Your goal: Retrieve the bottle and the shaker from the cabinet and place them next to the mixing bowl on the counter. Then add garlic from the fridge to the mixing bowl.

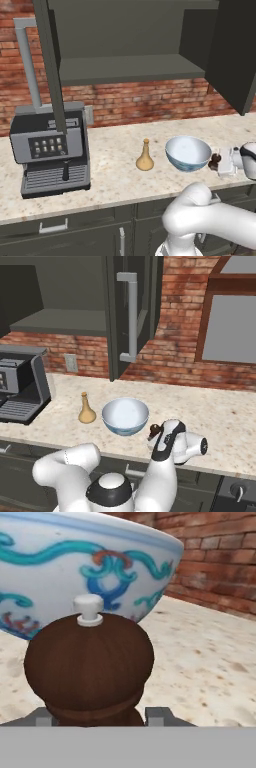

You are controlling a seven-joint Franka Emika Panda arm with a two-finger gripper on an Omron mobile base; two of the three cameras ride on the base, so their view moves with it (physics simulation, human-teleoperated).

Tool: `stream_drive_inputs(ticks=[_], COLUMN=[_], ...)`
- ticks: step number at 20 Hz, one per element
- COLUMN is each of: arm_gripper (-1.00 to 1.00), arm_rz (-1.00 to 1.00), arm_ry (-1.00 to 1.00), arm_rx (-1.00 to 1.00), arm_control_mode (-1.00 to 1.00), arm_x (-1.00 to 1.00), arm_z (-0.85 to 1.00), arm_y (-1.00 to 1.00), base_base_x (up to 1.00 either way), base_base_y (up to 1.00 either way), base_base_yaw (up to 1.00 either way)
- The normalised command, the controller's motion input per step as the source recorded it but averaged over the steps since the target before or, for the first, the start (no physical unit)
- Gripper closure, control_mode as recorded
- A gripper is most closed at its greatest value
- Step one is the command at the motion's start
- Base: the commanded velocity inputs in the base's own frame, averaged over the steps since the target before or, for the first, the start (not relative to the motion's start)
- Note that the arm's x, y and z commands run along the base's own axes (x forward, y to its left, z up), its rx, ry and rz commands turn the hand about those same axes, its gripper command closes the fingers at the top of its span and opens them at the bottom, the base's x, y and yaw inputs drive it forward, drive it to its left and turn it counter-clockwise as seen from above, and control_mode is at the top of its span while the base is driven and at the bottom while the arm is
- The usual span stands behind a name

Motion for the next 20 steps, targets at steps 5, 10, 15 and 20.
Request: stream_drive_inputs(ticks=[5,10,15,20], arm_gripper=[1.00,1.00,-1.00,-1.00], arm_rz=[0.09,0.10,0.09,0.07], arm_ry=[-0.08,-0.06,-0.01,0.00], arm_rx=[0.00,0.00,0.00,0.00], arm_control_mode=[-1.00,-1.00,-1.00,-1.00], arm_x=[0.23,0.01,0.01,0.01], arm_z=[-0.34,-0.31,-0.14,0.00], arm_y=[0.00,0.00,0.00,0.00], base_base_x=[0.00,0.00,0.00,0.00], base_base_y=[0.00,0.00,0.00,0.00], base_base_yaw=[0.00,0.00,0.00,0.00])
